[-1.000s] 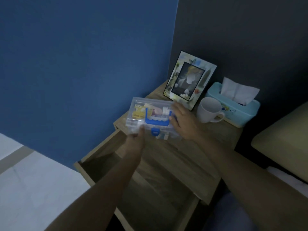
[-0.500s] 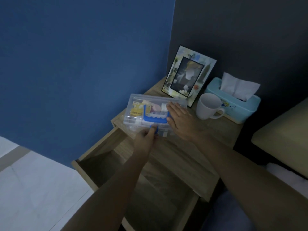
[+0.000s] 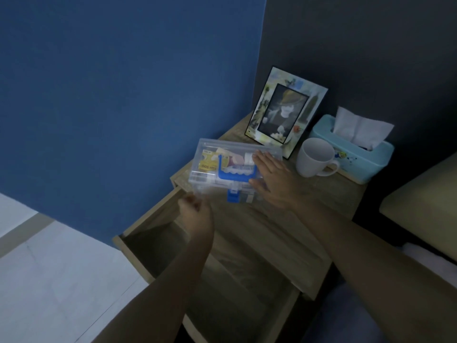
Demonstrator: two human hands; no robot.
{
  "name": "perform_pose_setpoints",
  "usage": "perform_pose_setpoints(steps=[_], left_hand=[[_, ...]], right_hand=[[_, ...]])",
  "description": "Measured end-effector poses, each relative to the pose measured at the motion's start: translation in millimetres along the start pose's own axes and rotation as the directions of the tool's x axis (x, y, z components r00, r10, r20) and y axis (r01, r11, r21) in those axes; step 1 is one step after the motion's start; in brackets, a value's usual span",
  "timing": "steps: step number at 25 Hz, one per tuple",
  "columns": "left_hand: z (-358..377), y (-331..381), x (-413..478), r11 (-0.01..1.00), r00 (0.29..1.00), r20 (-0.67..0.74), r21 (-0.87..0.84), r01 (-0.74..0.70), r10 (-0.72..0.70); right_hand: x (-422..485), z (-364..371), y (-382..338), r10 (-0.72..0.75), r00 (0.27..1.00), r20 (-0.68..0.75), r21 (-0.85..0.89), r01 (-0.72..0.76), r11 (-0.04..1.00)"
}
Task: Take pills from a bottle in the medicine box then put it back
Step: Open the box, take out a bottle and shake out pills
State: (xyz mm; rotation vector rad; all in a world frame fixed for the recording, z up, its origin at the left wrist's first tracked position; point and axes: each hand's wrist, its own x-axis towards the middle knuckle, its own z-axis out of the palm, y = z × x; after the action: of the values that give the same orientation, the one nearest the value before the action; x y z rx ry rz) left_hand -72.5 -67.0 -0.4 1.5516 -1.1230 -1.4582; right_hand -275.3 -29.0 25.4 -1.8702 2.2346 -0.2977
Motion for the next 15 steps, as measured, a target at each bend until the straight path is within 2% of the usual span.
perform_pose_setpoints(steps=[1, 3, 5, 9, 12, 14, 15], left_hand=[[-4, 8, 2, 0.995, 0.994, -0.043, 0.029, -0.095, 0.096], [-9, 20, 9, 0.951, 0.965, 0.058, 0.166, -0.260, 0.254], [-12, 29, 11, 0.931, 0.954, 0.179, 0.234, -0.280, 0.242], [-18, 32, 13, 0.939, 0.964, 0.178, 0.246, -0.239, 0.199], [-22, 34, 16, 0.922, 0.958, 0.210, 0.296, -0.251, 0.193], [-24, 38, 18, 0.841, 0.934, 0.283, 0.433, -0.326, 0.216], [-25, 38, 21, 0.742, 0.911, 0.331, 0.541, -0.395, 0.244]], right_hand=[[-1, -3, 0, -0.009, 0.999, 0.032, -0.009, 0.010, 1.000], [0, -11, 0, -0.022, 0.994, 0.111, -0.088, 0.032, 0.996], [3, -21, -2, -0.039, 0.987, 0.156, -0.200, 0.070, 0.977], [5, -43, -10, -0.129, 0.980, 0.148, -0.309, 0.170, 0.936], [8, -67, -13, -0.248, 0.967, 0.060, -0.303, 0.255, 0.918], [16, -84, -14, -0.304, 0.953, 0.012, -0.333, 0.290, 0.897], [22, -92, -14, -0.319, 0.948, -0.014, -0.360, 0.293, 0.886]])
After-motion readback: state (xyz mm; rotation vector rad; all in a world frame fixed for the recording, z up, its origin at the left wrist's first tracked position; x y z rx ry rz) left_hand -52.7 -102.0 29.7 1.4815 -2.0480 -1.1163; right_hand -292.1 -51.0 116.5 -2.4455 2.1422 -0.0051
